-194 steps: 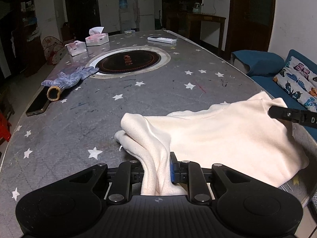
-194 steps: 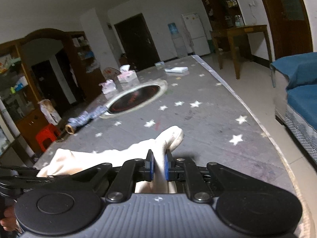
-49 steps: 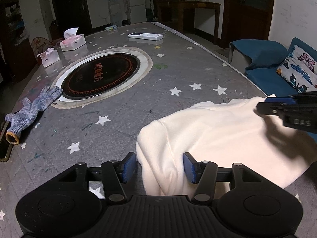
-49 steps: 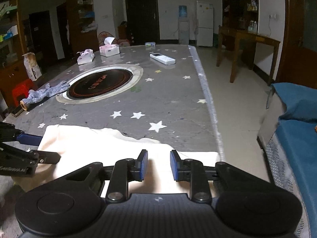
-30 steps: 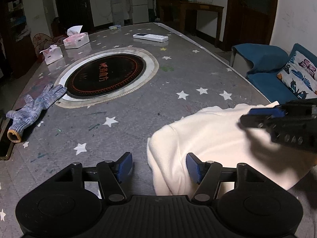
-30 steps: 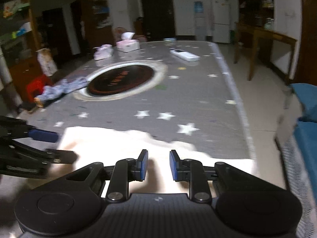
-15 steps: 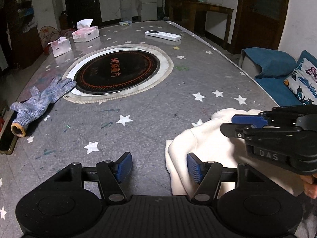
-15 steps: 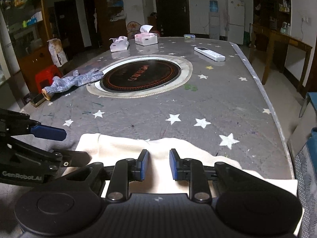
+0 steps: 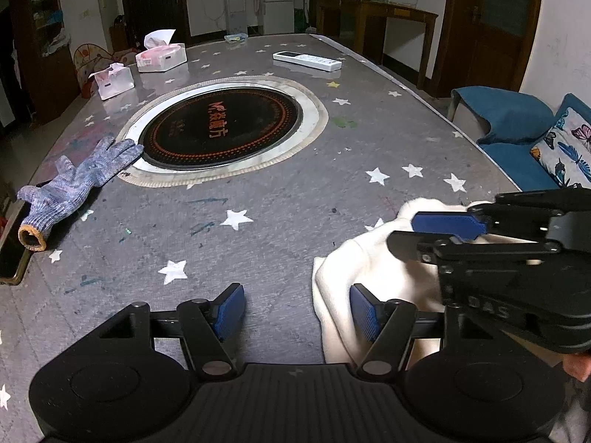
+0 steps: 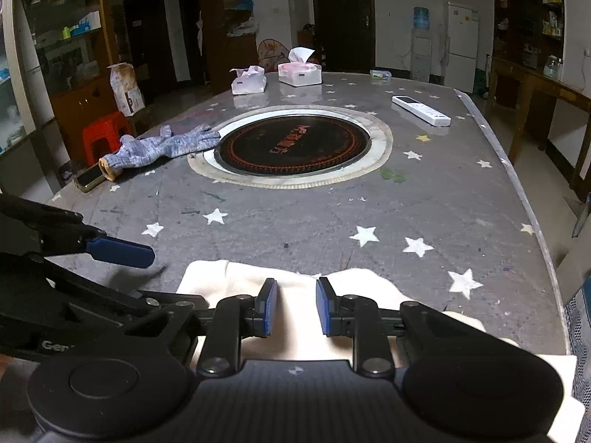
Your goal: Fold clothes
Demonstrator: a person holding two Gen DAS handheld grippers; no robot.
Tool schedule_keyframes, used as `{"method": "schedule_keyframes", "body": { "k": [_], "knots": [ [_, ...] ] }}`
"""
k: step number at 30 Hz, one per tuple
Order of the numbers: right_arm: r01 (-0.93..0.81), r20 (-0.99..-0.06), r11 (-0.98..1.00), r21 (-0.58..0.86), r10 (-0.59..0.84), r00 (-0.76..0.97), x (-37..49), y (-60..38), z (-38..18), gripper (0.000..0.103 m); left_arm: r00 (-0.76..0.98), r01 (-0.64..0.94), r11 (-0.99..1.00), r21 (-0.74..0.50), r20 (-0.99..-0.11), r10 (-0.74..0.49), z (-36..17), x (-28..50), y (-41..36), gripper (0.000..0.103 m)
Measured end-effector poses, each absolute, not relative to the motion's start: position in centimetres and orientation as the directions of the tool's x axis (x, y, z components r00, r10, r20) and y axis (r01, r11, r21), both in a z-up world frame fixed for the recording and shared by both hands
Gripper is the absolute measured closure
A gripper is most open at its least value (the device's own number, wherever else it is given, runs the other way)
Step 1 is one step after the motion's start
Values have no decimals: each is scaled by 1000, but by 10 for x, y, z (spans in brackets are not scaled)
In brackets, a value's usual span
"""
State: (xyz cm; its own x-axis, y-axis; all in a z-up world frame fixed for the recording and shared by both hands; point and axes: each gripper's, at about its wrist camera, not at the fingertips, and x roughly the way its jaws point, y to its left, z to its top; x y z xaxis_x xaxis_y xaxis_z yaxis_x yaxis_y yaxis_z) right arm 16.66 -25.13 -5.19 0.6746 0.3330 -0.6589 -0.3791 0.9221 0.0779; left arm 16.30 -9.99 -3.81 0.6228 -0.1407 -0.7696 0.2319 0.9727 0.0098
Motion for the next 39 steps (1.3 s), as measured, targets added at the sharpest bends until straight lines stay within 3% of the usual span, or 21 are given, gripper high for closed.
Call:
{"method": "schedule_keyframes", "body": {
  "k": [23,30,39],
  "knots": [
    [-529,-653,849,-6,397,645,54,-243,-53,80,621,211,977,11,-774,-126,-43,166,-98,35],
    [-426,-625,904,36,353,696,40,-280,-43,80,622,212,977,14,-773,-124,-44,165,-98,34],
    [-312,-657,947,82,287,698,30,-329,-52,81,627,214,976,28,-771,-115,-44,163,-100,34]
  ]
}}
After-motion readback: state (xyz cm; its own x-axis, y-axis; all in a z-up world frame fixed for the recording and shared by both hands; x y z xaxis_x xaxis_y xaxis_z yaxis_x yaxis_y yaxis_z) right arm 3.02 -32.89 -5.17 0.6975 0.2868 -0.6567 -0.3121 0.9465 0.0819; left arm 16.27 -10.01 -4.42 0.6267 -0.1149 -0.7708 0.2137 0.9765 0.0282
